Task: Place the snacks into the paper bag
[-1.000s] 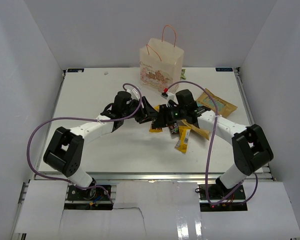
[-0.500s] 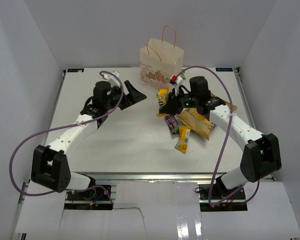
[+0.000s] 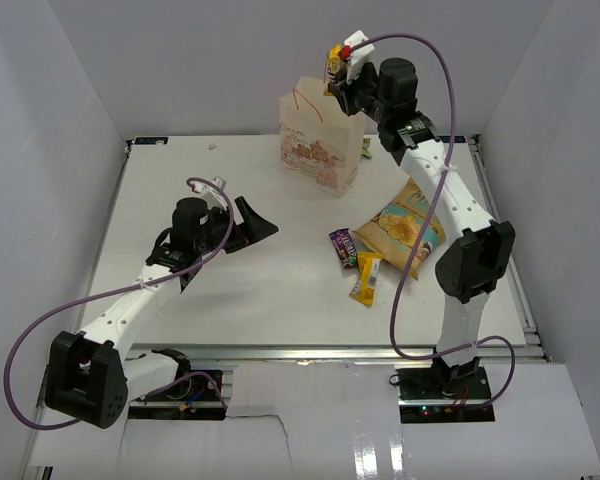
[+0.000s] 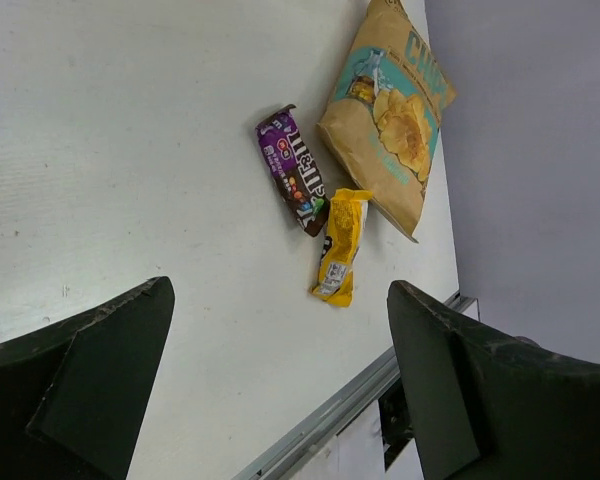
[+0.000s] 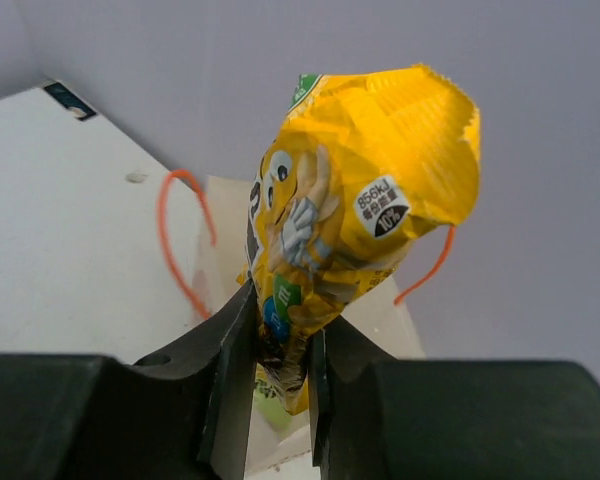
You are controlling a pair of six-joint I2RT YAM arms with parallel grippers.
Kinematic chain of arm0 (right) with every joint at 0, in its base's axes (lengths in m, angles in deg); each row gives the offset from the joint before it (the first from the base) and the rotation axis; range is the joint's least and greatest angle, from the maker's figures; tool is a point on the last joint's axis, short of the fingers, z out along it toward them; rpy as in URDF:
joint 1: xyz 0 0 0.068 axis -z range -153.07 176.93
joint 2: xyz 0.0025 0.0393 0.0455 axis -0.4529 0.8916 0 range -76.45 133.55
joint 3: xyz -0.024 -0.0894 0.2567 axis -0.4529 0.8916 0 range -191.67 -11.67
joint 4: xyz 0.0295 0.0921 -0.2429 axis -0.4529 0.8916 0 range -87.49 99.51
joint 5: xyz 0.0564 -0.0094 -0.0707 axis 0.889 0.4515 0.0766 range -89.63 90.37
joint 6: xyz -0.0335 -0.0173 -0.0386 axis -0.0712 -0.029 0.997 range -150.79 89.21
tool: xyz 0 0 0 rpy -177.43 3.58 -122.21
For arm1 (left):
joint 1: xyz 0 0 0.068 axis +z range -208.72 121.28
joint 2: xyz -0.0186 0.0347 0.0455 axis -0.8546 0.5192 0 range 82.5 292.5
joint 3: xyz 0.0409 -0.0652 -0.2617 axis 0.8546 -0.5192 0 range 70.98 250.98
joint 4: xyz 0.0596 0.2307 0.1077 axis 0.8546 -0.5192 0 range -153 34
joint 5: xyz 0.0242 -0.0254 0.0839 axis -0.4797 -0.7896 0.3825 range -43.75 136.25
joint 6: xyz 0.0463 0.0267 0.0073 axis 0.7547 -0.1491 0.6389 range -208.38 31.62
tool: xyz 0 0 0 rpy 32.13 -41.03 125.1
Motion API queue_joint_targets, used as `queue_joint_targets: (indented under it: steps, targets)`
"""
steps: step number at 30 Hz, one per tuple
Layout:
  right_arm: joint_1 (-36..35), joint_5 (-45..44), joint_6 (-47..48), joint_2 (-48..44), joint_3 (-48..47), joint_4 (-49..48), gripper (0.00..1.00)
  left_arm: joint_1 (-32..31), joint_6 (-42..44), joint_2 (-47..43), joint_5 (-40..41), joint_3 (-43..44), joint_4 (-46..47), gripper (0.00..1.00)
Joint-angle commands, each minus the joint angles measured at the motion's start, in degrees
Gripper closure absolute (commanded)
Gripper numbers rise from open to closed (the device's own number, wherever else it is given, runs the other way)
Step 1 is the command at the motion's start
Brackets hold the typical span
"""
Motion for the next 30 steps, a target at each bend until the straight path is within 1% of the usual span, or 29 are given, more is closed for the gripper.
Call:
queue_joint_targets:
  steps: [1,3,6,9,11,12,13,14,16,17,20,22,24,25,26,27,28,29,30]
  targets:
    - [0.2,-9.9,3.1,5.3,-4.4,-3.8,0.92,-0.2,-0.6,-3.8,-2.0,-0.3,1.2,0.02]
    - [0.3,-9.9,4.7,7.5,-5.4,-4.6,0.92,-0.2,-0.5,-4.5,-2.3,-0.6,1.2,0.02]
    - [0.2,-9.3,6.4,8.3,-4.4,-5.2,0.91,-0.1,-0.4,-4.4,-3.0,-0.7,1.1,0.02]
    - [0.3,-9.2,7.7,8.6,-3.1,-5.7,0.86,-0.1,-0.2,-3.7,-3.2,-0.4,1.2,0.02]
    - [0.3,-8.8,9.3,8.5,-2.4,-5.9,0.67,-0.1,-0.2,-3.4,-3.4,-0.4,1.8,0.02]
    - [0.3,-8.4,9.8,8.4,-1.8,-6.0,0.43,-0.1,-0.1,-3.0,-3.9,-0.3,1.9,0.02]
    - [0.3,-7.9,10.0,8.3,-1.6,-6.0,0.35,-0.1,-0.3,-2.8,-4.1,-0.3,2.1,0.02]
    - [0.3,-7.6,10.2,7.7,-1.6,-5.9,0.28,-0.1,-0.2,-2.4,-4.4,-0.2,2.5,0.02]
    - [0.5,-6.5,10.2,6.4,-0.5,-5.9,0.19,-0.1,-0.1,-1.5,-5.4,-0.1,2.8,0.02]
    - [0.6,-5.9,9.7,5.0,-0.2,-5.8,0.18,-0.1,0.0,-1.0,-6.1,-0.1,3.0,0.02]
    - [1.4,-2.9,8.4,1.8,1.2,-4.4,0.16,-0.1,-0.8,2.2,-9.1,-0.4,7.3,0.02]
    - [3.0,2.0,7.7,-0.4,2.2,-2.5,0.12,-0.1,-3.5,5.0,-9.7,-1.1,8.9,0.02]
    - [4.7,7.6,8.2,-4.2,3.5,3.1,0.09,-0.1,-5.1,7.1,-12.4,-1.3,11.8,0.02]
    - [6.8,15.5,8.9,-7.0,5.5,5.6,0.08,-0.1,-5.2,9.2,-13.0,-0.7,12.0,0.02]
    - [7.9,19.5,9.7,-8.4,7.0,11.3,0.08,-0.2,-5.2,10.2,-13.7,-0.4,11.9,0.02]
    - [9.0,26.4,11.8,-9.9,8.8,14.5,0.07,-0.1,-5.3,11.0,-14.1,-0.1,11.9,0.02]
    - [9.3,29.7,13.6,-11.1,11.1,18.2,0.08,-0.1,-5.2,11.7,-14.2,0.2,11.9,0.02]
    - [9.3,32.3,16.3,-13.3,15.5,22.8,0.09,-0.2,-5.0,12.8,-14.2,0.7,11.5,0.02]
    - [9.2,34.0,18.8,-14.5,18.5,31.5,0.11,-0.2,-4.8,13.5,-13.8,1.0,11.2,0.02]
